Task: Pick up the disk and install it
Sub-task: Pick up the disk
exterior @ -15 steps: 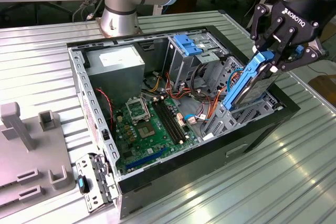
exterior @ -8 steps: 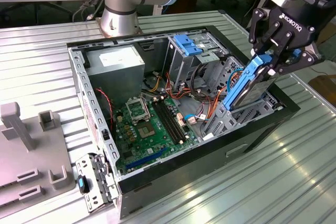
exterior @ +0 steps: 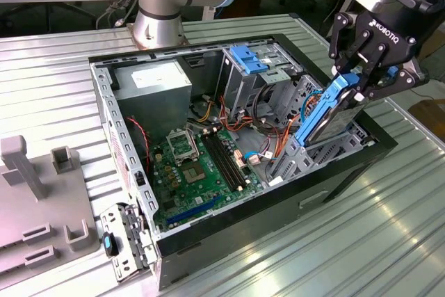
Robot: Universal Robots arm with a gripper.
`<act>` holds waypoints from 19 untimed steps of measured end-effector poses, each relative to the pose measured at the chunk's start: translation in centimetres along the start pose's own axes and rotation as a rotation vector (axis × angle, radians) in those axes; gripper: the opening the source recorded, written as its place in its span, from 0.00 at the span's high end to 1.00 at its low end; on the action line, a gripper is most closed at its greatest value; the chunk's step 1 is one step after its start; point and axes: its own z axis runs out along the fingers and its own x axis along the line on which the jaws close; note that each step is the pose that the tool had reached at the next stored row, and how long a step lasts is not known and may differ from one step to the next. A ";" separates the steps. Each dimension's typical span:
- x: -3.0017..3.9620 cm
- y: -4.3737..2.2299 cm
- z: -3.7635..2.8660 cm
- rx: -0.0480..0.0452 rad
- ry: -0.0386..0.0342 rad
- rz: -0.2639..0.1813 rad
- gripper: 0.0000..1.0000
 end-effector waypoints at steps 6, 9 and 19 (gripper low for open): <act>0.00 0.00 0.04 0.0000 0.0000 0.000 0.63; 0.00 0.01 0.21 0.0000 0.0000 0.000 0.63; 0.01 0.01 0.54 0.0000 0.0000 0.000 0.55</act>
